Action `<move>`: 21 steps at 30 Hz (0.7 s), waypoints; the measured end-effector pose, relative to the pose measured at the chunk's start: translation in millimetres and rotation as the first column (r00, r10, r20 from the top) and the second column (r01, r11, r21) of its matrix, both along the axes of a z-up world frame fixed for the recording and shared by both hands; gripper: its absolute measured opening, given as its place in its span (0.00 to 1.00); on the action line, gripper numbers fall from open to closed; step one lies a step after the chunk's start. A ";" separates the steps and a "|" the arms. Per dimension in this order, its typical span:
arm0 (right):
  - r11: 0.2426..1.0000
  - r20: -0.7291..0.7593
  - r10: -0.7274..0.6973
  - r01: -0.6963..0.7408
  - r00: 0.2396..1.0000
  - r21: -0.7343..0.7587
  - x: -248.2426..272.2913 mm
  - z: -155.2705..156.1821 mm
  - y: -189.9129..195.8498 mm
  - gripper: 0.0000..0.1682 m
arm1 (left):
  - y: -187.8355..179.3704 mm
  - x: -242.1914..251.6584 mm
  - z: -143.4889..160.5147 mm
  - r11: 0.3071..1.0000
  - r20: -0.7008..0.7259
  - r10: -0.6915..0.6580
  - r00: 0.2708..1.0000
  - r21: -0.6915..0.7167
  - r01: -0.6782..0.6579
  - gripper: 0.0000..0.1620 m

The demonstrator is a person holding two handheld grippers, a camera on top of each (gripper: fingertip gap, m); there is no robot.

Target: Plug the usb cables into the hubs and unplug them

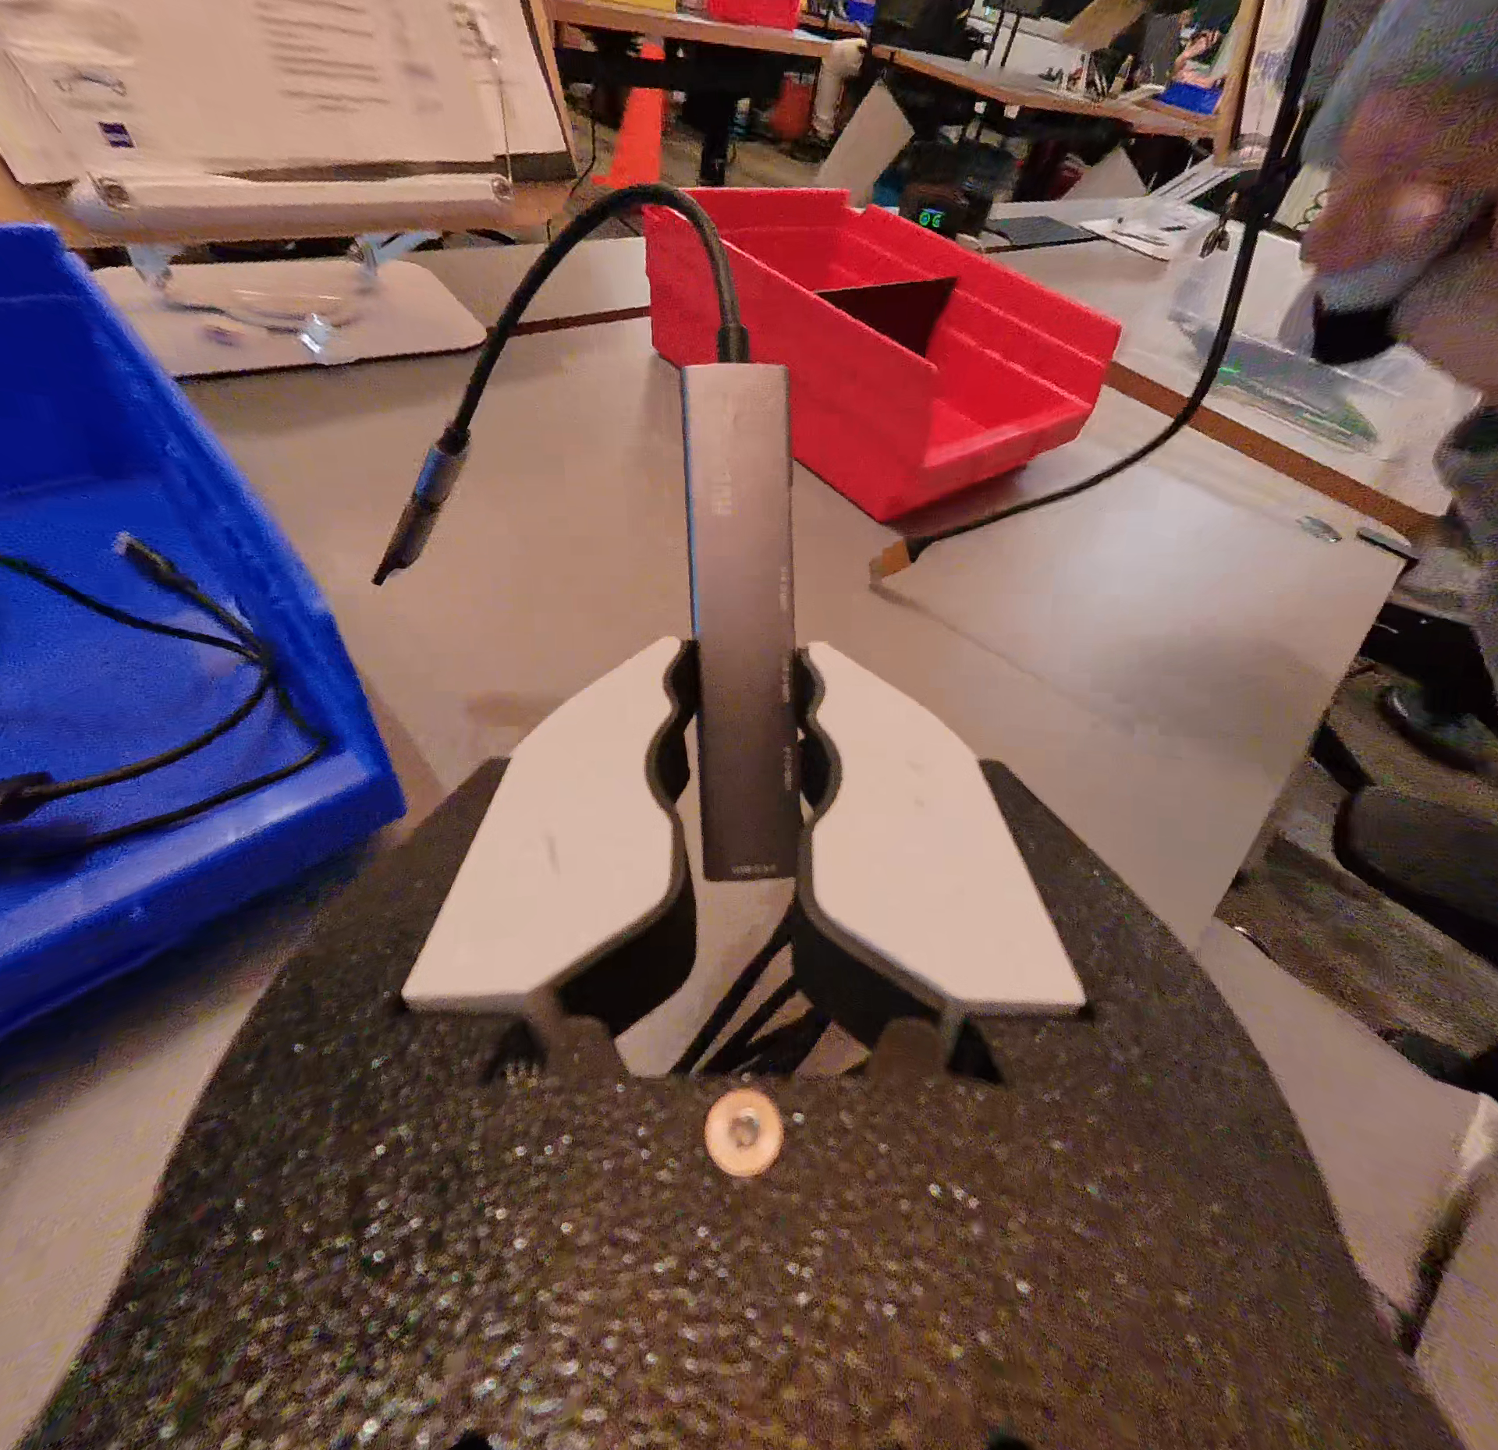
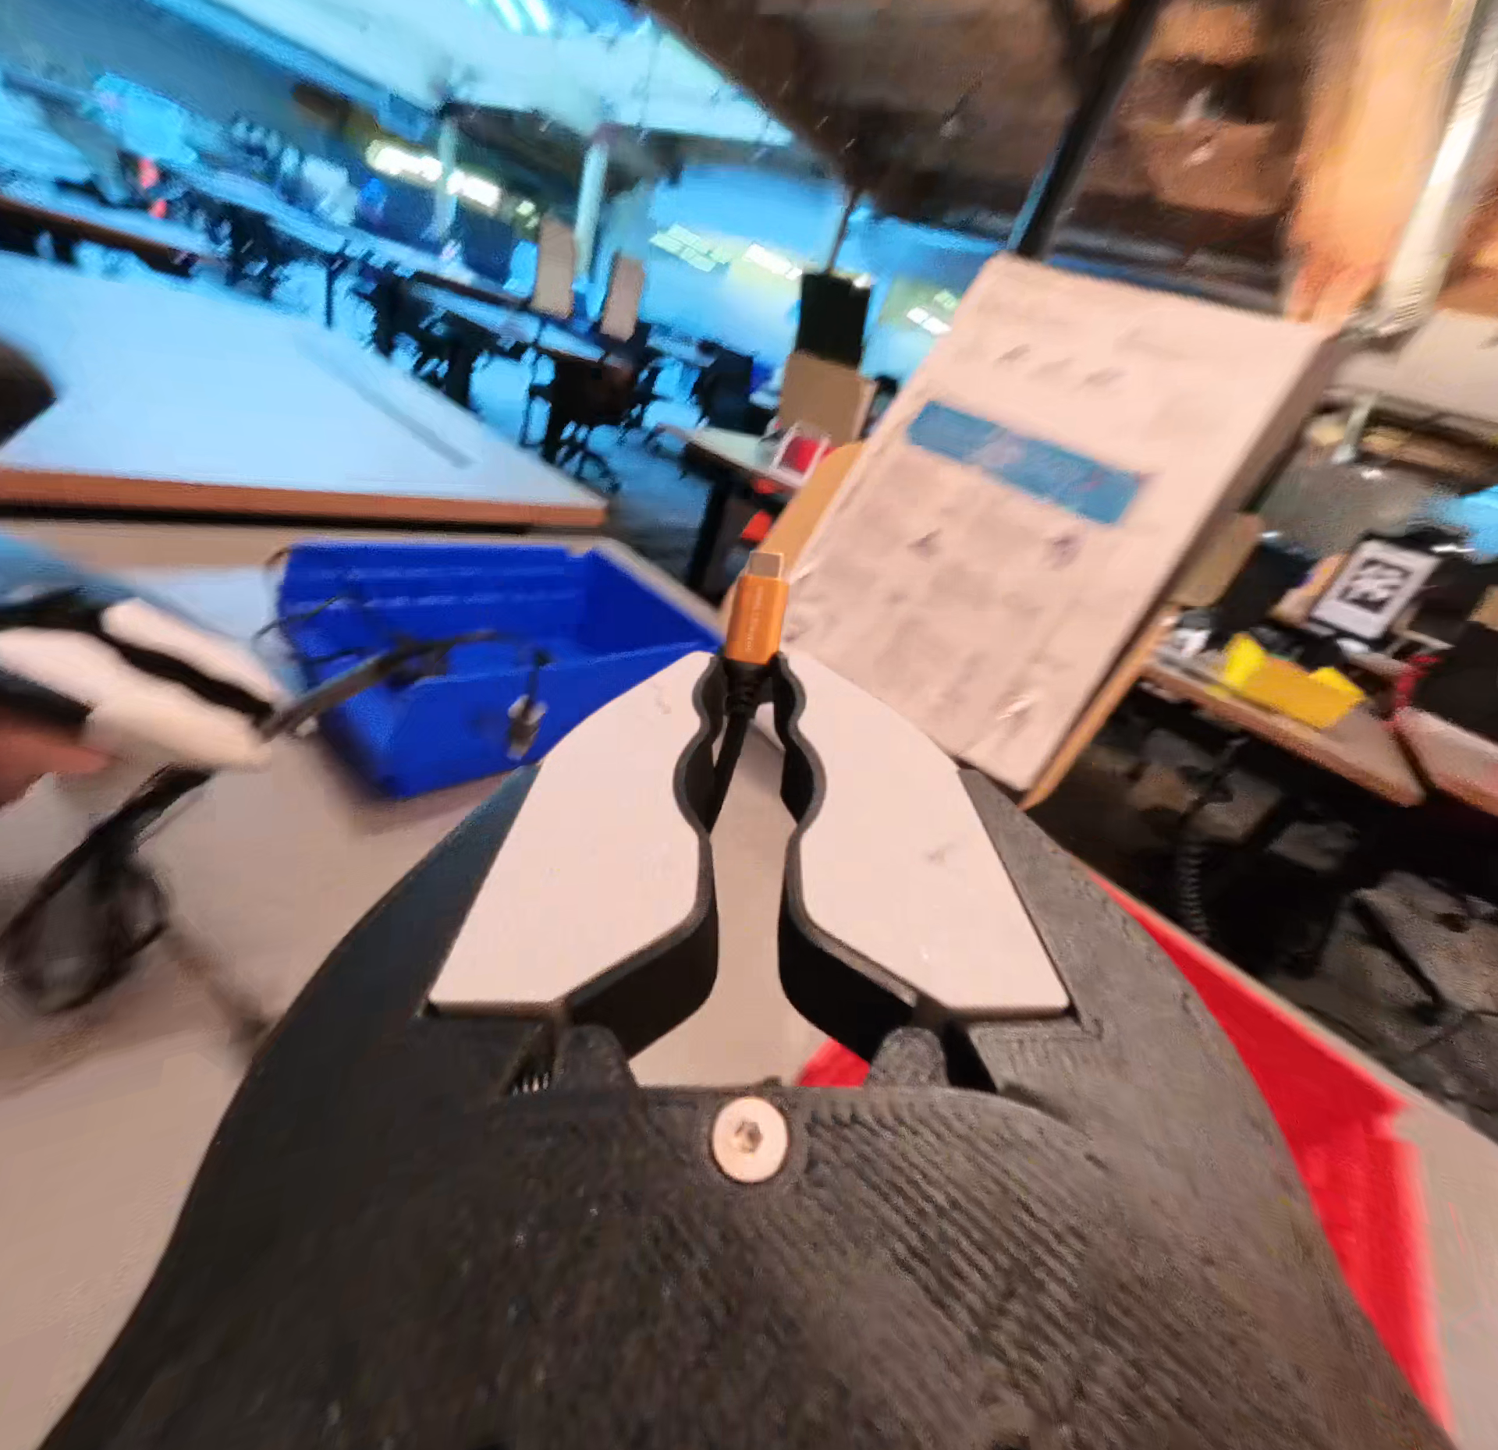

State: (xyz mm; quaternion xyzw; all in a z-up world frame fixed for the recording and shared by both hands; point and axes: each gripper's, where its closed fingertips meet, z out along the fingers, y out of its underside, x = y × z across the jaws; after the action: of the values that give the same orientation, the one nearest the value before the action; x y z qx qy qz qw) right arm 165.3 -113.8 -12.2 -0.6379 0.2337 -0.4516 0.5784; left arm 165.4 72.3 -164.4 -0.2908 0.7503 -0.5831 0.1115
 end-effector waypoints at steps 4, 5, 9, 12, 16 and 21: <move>0.989 -0.015 -0.067 0.068 0.998 0.135 33.2 28.7 -72.4 0.07 | -11.6 -6.2 -13.3 0.998 -0.022 -0.050 0.999 0.033 0.051 0.14; 0.984 -0.028 -0.095 0.098 0.995 0.148 42.6 28.3 -86.9 0.07 | -13.7 -7.4 -14.3 0.998 -0.028 -0.058 0.998 0.026 0.059 0.14; 0.974 0.025 -0.195 0.190 0.981 0.123 59.3 34.8 -126.2 0.07 | -16.6 -10.7 -15.9 0.996 -0.036 -0.081 0.996 0.019 0.082 0.14; 0.953 0.128 -0.285 0.267 0.950 0.141 57.9 52.9 -149.3 0.07 | -14.4 -9.9 -17.3 0.997 -0.045 -0.078 0.996 0.013 0.079 0.14; 0.918 0.223 -0.385 0.349 0.895 0.186 52.4 79.3 -172.0 0.07 | -12.7 -8.9 -18.7 0.997 -0.058 -0.078 0.995 0.001 0.078 0.14; 0.930 0.037 -0.359 0.354 0.933 0.101 82.7 44.3 -170.6 0.07 | -16.3 -10.3 -24.3 0.995 -0.080 -0.095 0.992 0.000 0.095 0.14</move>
State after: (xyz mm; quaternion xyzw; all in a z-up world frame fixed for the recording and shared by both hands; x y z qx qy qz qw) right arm 248.0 -284.4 32.2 -0.5447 0.3504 -0.5550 0.5221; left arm 155.1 56.0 -188.7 -0.2775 0.7683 -0.5742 0.0544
